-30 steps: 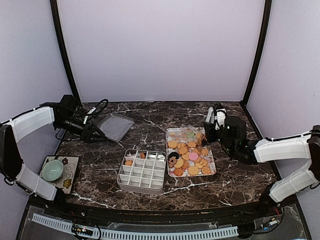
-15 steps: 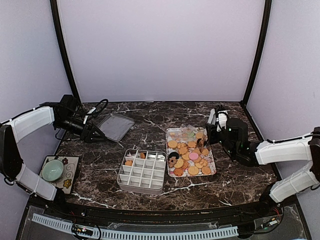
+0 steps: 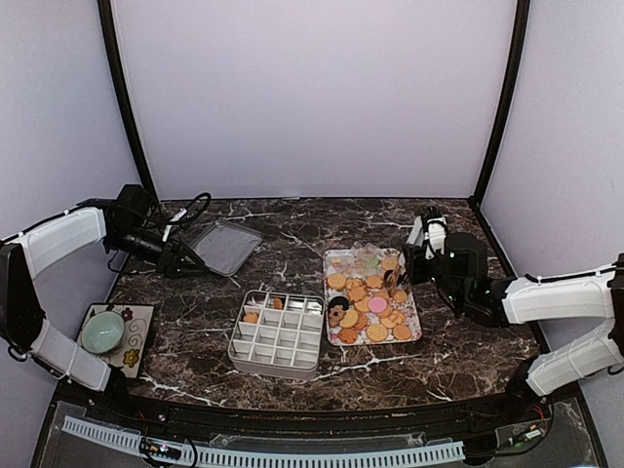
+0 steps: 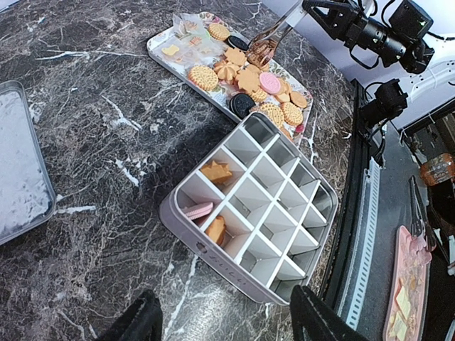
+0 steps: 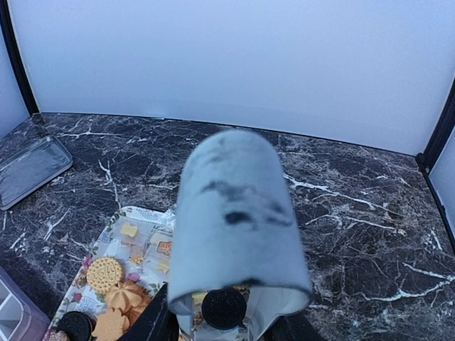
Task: Pack the cookies
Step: Pick up the fake cookies from the plate, then place the fake cookies in the empty pocket of the box.
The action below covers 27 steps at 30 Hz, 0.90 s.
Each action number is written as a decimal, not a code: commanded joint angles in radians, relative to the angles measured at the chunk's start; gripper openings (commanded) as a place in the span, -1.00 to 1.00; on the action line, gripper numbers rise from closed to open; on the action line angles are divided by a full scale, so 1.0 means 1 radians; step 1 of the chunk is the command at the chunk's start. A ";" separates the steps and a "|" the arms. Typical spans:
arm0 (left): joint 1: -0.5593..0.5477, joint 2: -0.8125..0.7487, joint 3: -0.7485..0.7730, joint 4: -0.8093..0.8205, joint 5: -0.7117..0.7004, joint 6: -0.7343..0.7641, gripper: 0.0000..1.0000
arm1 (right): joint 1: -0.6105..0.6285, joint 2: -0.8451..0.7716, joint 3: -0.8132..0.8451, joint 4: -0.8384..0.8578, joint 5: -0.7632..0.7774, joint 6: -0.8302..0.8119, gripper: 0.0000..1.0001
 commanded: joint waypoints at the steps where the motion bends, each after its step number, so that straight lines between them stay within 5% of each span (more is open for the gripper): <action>1: 0.006 -0.007 0.029 -0.028 0.029 -0.006 0.27 | 0.004 0.023 0.034 -0.018 -0.003 -0.016 -0.25; 7: 0.006 -0.005 0.028 -0.027 0.026 -0.006 0.26 | 0.015 -0.040 0.048 -0.042 0.021 -0.023 -0.51; 17: 0.007 0.014 0.022 -0.009 0.022 -0.015 0.26 | 0.160 -0.122 0.210 -0.137 0.082 -0.093 -0.57; 27: 0.009 0.011 0.016 -0.008 0.000 -0.020 0.27 | 0.418 0.159 0.451 0.015 0.021 -0.072 -0.57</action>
